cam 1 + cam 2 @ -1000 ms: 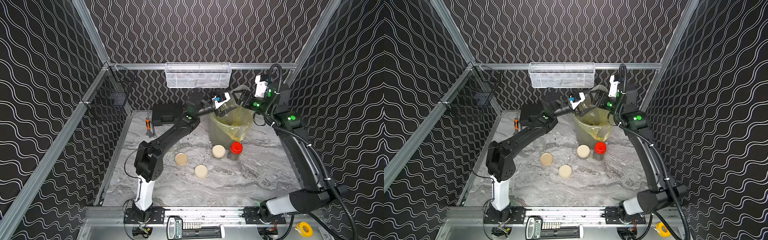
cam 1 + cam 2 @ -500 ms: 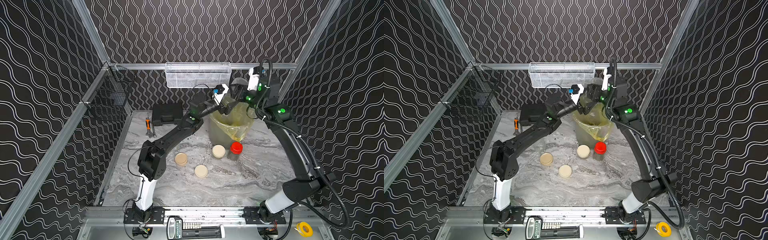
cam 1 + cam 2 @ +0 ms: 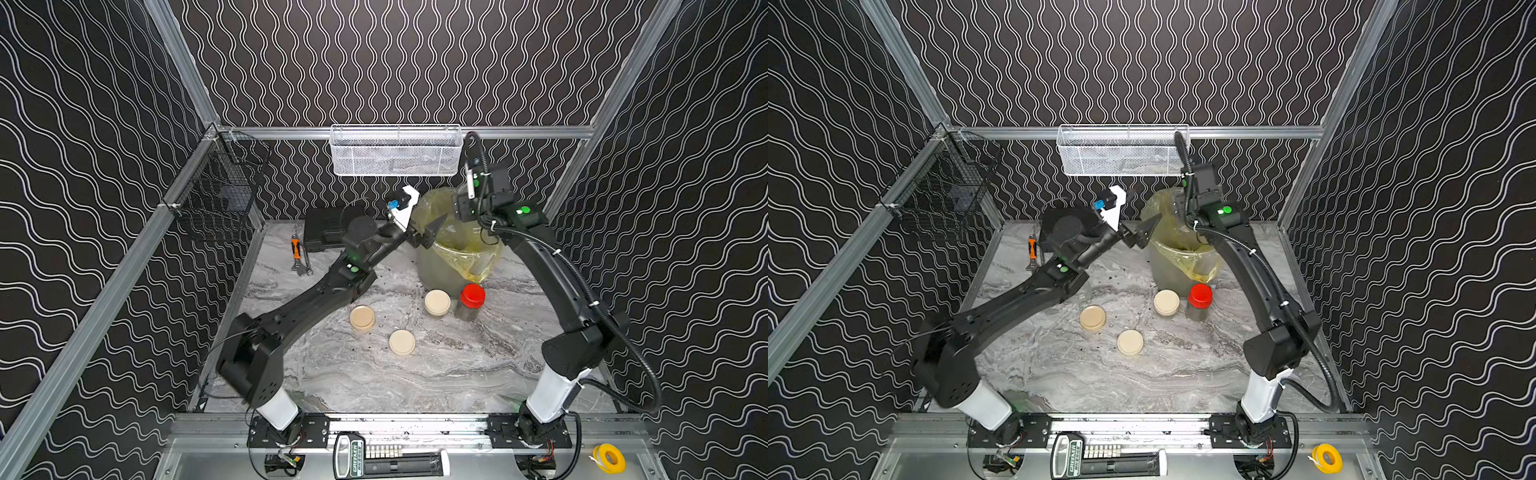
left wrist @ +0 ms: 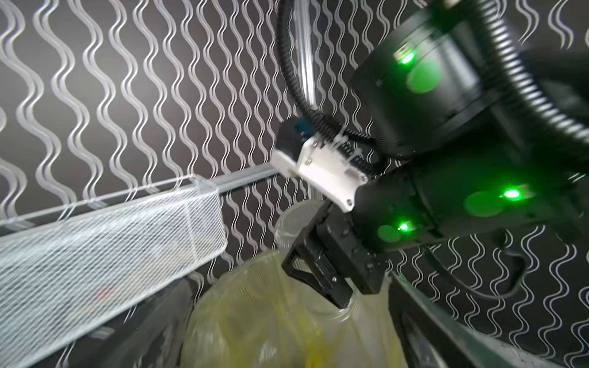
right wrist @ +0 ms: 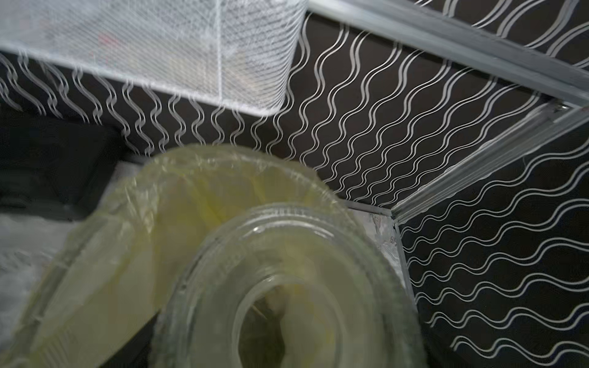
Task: Empty moldy tea leaves from jars
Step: Pour the moldy tea leaves from the jar into the trash bin, then place the jar at the center of the board.
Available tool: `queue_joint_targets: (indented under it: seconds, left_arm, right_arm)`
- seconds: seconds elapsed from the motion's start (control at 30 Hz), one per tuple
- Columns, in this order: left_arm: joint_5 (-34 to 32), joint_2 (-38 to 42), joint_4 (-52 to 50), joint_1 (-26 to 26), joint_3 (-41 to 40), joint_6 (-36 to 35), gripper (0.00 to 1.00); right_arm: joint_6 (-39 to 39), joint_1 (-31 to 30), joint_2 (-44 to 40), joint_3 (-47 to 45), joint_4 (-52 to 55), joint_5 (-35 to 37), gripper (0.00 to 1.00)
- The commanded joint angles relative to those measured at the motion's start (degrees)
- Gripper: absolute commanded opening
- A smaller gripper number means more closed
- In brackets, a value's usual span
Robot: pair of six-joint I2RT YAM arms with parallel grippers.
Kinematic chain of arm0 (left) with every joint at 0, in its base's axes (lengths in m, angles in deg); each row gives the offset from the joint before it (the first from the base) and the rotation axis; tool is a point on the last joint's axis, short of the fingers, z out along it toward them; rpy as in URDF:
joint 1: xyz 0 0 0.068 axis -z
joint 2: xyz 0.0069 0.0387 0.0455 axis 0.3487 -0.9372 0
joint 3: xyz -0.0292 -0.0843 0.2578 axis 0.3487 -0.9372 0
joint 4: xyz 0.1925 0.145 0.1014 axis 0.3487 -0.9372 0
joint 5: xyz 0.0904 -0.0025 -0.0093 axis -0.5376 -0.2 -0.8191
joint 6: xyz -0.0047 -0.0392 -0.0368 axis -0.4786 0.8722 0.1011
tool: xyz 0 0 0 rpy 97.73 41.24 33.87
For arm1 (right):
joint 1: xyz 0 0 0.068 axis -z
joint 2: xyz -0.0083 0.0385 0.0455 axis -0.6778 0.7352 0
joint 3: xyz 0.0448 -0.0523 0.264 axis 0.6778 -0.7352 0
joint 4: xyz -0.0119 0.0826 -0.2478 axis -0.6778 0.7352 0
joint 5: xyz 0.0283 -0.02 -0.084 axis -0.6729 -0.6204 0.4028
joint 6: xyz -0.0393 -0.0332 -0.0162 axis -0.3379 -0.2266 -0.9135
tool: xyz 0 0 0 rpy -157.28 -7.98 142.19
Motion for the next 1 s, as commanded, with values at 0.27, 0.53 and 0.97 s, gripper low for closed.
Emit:
queue_joint_targets:
  seconds: [0.27,0.53,0.97]
  left_arm:
    - [-3.1,7.4,0.3,0.0,-8.4,-3.7,0.99]
    - [5.8,6.5,3.0,0.0,-7.4,-6.4,0.99]
    - [19.5,0.3,6.6,-0.1,3.9,-10.4,0.99]
  right_arm:
    - [4.8,-1.6,0.6,3.7,-0.9,-5.2,0.0]
    - [18.2,3.1,-10.9,-5.8,-11.1,-12.0,0.0]
    - [46.2,10.6,-36.1,-32.0,-39.7,-41.0,0.0]
